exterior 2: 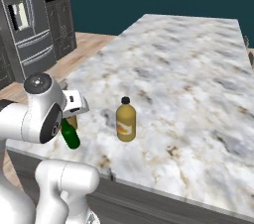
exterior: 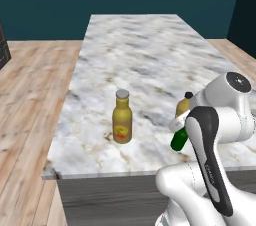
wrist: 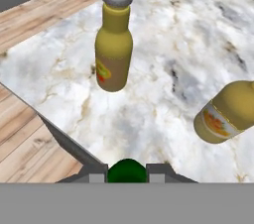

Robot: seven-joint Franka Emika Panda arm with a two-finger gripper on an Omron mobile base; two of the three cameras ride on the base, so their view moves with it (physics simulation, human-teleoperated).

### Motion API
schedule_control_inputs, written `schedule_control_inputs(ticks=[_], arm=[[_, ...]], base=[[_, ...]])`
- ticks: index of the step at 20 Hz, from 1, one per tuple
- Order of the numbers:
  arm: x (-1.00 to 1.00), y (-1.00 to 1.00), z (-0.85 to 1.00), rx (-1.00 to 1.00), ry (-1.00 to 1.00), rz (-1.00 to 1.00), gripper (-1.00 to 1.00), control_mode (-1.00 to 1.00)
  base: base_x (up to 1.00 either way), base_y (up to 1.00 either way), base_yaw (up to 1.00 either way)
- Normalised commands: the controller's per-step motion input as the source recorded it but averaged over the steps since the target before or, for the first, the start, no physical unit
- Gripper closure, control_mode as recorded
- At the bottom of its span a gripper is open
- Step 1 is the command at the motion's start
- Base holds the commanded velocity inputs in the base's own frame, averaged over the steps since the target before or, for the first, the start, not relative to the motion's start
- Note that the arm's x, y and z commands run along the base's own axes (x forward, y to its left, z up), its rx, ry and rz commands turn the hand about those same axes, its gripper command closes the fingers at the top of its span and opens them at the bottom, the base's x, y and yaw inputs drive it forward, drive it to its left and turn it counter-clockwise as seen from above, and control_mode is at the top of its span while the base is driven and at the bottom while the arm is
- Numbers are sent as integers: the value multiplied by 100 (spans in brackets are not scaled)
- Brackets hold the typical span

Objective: Move the drinks to the dining counter.

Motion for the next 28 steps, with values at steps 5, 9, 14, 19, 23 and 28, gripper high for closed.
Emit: schedule_control_inputs(ticks=[5, 9, 14, 19, 23, 28], arm=[[4, 0, 0, 0, 4, 0, 100, -100], [0, 0, -19, 0, 0, 0, 100, -100], [0, 0, -30, 0, 0, 0, 100, -100], [4, 0, -26, 0, 0, 0, 100, -100], [1, -1, -27, 3, -2, 0, 100, -100], [1, 0, -28, 2, -4, 0, 100, -100]], base=[[0, 0, 0], [0, 0, 0], [0, 0, 0], [0, 0, 0], [0, 0, 0], [0, 0, 0]])
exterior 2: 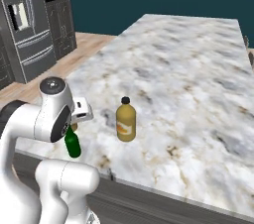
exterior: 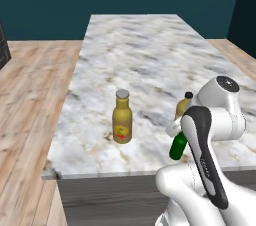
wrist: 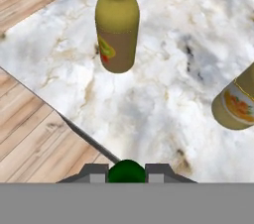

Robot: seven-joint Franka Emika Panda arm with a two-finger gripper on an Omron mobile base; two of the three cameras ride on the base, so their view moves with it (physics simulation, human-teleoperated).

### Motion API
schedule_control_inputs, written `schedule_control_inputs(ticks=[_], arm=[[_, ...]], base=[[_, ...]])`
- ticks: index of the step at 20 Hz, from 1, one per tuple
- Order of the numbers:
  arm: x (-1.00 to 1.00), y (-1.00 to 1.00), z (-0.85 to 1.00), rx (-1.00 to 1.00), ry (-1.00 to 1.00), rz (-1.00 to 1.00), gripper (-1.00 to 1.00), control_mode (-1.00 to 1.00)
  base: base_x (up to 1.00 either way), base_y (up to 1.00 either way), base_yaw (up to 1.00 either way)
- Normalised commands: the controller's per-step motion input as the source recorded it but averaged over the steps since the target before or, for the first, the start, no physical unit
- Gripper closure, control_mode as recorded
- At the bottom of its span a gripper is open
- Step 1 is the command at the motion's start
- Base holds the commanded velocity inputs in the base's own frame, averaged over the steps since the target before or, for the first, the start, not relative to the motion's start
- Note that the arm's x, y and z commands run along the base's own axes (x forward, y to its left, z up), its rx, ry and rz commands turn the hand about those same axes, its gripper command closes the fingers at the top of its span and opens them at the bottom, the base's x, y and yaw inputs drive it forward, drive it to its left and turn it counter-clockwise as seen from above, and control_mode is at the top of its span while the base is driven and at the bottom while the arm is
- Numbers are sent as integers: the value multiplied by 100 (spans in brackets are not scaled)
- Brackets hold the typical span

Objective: Move the drinks to the dining counter.

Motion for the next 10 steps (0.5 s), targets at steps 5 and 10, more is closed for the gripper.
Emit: schedule_control_inputs(ticks=[5, 10], arm=[[18, 0, -27, 0, -3, 0, 100, -100], [29, 0, -7, 0, -4, 0, 100, -100]], base=[[0, 0, 0], [0, 0, 0]])
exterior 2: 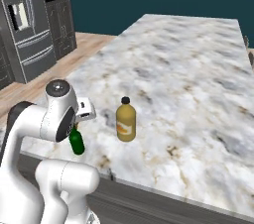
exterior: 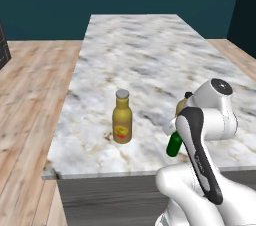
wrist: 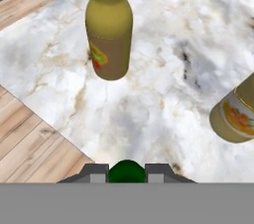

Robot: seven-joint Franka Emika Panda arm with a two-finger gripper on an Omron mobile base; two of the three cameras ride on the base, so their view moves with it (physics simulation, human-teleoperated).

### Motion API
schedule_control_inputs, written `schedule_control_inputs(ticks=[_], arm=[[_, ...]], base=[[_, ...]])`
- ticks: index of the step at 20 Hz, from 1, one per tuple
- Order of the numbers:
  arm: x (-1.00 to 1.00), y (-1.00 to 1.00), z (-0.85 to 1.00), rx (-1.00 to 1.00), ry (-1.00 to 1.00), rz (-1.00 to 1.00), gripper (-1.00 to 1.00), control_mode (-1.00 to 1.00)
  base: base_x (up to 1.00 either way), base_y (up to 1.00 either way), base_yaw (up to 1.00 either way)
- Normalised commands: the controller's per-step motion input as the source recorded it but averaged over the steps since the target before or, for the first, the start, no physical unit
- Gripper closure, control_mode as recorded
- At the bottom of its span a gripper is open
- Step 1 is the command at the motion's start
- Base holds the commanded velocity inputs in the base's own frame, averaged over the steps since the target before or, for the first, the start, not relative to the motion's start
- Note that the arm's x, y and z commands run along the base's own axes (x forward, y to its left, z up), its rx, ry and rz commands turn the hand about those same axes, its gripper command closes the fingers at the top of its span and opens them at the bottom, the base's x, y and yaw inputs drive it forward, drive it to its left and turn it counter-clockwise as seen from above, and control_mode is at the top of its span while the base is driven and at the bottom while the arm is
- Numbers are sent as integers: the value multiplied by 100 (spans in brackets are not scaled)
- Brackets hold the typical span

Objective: Move the drinks to the dining counter.

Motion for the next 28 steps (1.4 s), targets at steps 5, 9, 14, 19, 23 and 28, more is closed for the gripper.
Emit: schedule_control_inputs(ticks=[5, 9, 14, 19, 23, 28], arm=[[29, 0, -14, 0, -1, 0, 100, -100], [26, 0, -18, 0, 0, 0, 100, -100], [24, 0, -17, 0, 0, 0, 100, -100], [18, 0, -21, 0, 0, 0, 100, -100], [18, 0, -24, 0, 0, 0, 100, -100], [14, 0, -25, 0, 0, 0, 100, -100]], base=[[0, 0, 0], [0, 0, 0], [0, 0, 0], [0, 0, 0], [0, 0, 0], [0, 0, 0]])
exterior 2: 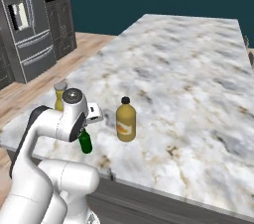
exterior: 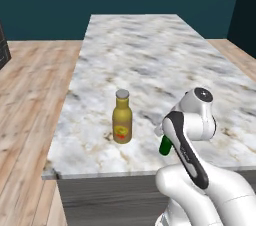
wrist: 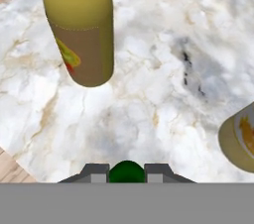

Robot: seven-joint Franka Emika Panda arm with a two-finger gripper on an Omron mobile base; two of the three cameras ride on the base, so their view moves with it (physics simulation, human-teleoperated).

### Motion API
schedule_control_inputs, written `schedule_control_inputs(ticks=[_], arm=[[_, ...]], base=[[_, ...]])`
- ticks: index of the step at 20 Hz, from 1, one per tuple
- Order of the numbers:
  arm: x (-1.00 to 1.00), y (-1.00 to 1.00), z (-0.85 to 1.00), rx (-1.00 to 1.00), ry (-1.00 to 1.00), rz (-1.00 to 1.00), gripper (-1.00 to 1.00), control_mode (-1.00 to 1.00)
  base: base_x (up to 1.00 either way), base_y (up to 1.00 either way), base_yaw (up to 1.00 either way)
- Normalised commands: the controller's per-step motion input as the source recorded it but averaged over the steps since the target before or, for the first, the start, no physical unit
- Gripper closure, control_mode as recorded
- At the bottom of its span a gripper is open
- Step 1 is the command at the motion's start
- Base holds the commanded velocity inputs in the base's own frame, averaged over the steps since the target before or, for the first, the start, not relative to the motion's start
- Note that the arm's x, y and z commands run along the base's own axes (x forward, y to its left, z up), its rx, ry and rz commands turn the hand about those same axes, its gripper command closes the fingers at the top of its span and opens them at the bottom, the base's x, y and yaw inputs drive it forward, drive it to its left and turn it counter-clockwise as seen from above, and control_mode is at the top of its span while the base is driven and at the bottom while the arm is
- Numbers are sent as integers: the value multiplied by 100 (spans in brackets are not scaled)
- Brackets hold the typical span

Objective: Move the drinks to the dining counter.

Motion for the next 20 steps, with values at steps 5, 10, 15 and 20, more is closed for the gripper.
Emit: schedule_control_inputs(ticks=[5, 10, 15, 20], arm=[[12, 0, -25, 0, 0, 0, 100, -100], [12, 0, -27, 0, 0, 0, 100, -100], [17, 0, -28, 0, 0, 0, 100, -100], [8, 2, -29, 0, 0, 0, 100, -100]], base=[[0, 0, 0], [0, 0, 0], [0, 0, 0], [0, 0, 0]])
